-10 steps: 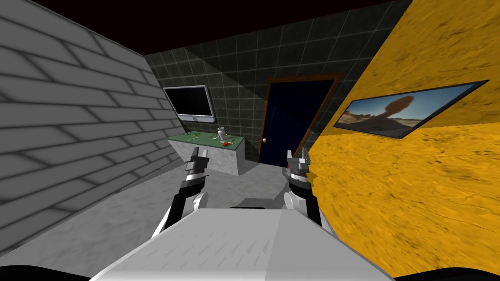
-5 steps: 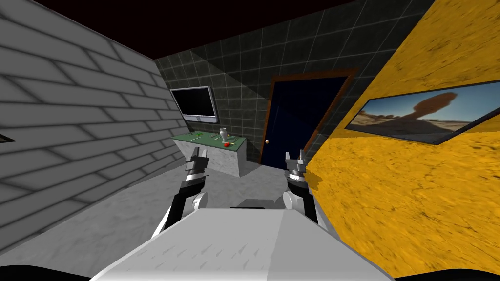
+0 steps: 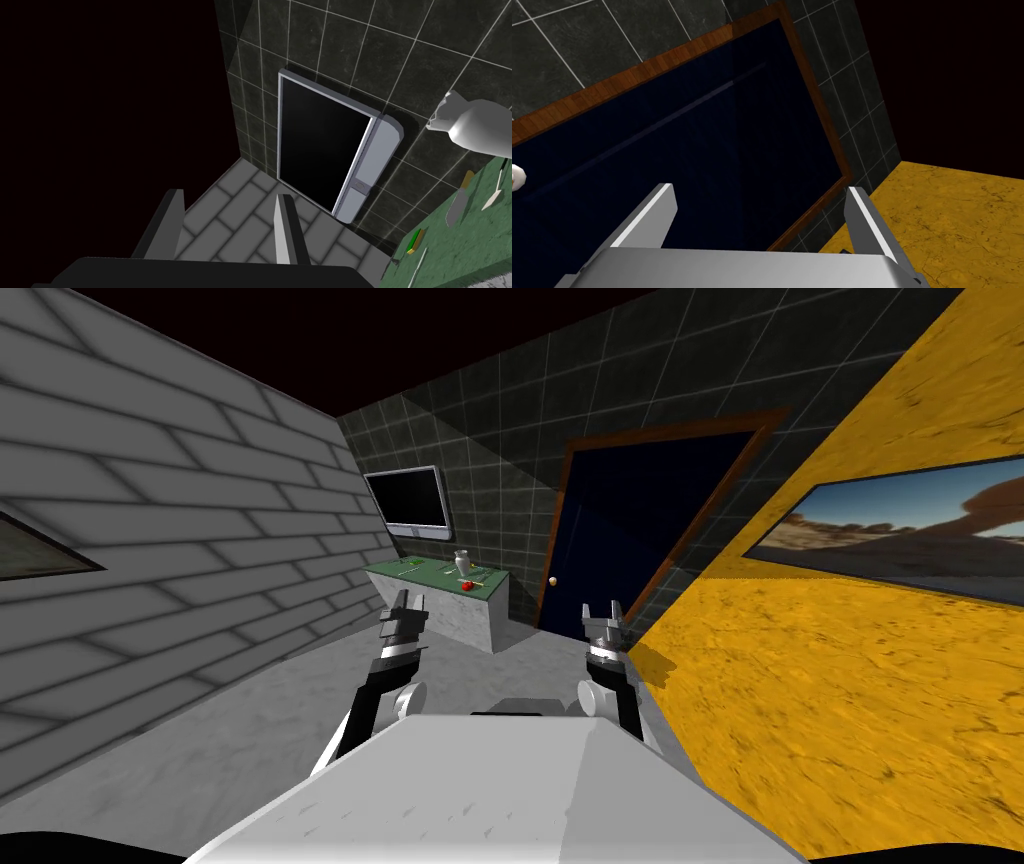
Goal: Pull the door open
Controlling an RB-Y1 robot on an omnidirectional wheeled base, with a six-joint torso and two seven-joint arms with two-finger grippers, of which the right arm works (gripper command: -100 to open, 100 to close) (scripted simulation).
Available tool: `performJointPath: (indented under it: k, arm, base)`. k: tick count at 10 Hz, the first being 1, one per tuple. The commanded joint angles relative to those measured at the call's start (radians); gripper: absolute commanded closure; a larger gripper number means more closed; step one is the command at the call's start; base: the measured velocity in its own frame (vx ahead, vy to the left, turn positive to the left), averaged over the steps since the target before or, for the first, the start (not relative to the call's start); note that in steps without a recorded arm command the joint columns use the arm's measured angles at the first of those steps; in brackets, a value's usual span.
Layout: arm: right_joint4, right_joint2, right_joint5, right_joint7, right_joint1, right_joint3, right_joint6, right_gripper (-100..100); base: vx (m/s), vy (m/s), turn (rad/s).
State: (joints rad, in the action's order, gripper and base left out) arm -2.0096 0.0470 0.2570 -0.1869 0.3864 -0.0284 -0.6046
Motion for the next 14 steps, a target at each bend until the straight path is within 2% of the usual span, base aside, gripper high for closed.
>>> performJointPath:
  k: [1,8,9,10,14]
  arm:
    - [0.031,0.008,0.026,-0.031,-0.005,-0.005,-0.010,-100]
    - [0.214,0.032,0.142,-0.157,-0.058,-0.026,-0.062,-100]
    - [0.237,0.035,0.159,-0.177,-0.066,-0.029,-0.070,-100]
    - [0.242,0.035,0.159,-0.177,-0.066,-0.029,-0.070,-100]
    - [0.356,0.047,0.231,-0.255,-0.099,-0.042,-0.102,-100]
  base:
    - [0.087,-0.041,0.119]
    - [0.090,-0.052,0.143]
    - [0.088,-0.058,0.149]
    - [0.058,-0.028,0.045]
    - [0.071,-0.044,0.146]
